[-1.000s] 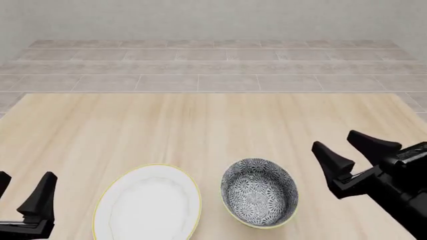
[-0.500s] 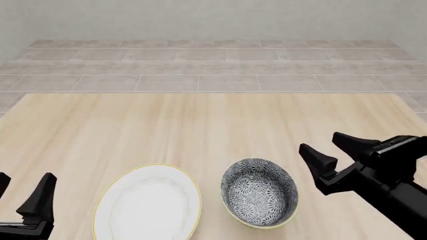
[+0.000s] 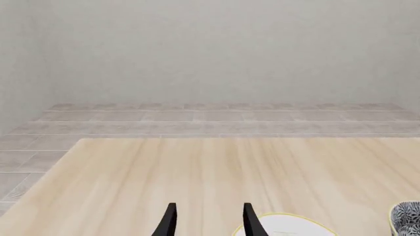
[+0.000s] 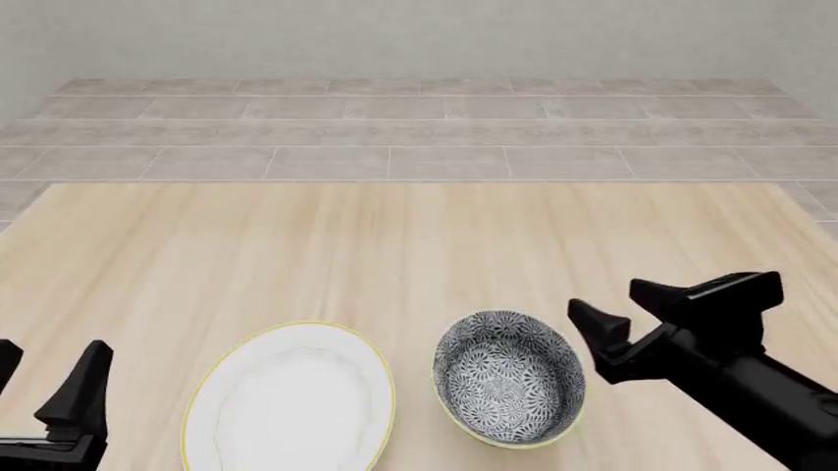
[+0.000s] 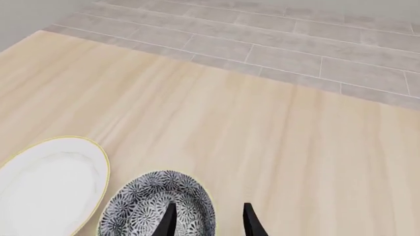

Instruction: Put the bowl on the plate.

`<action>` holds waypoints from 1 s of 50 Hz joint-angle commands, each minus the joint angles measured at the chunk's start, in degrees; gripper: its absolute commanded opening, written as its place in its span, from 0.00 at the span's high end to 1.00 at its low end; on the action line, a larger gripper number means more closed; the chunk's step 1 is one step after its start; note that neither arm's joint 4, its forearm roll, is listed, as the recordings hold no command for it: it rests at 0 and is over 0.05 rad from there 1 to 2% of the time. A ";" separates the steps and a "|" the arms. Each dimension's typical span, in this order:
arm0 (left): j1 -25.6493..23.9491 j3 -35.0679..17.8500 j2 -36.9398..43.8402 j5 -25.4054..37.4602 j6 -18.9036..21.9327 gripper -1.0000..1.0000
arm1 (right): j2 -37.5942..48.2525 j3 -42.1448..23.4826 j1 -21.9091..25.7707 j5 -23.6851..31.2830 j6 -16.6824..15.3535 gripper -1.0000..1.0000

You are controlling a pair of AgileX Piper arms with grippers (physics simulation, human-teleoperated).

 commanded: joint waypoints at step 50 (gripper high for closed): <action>-0.03 0.16 -1.03 0.79 0.12 0.00 | 14.84 1.49 0.45 -6.52 0.13 0.00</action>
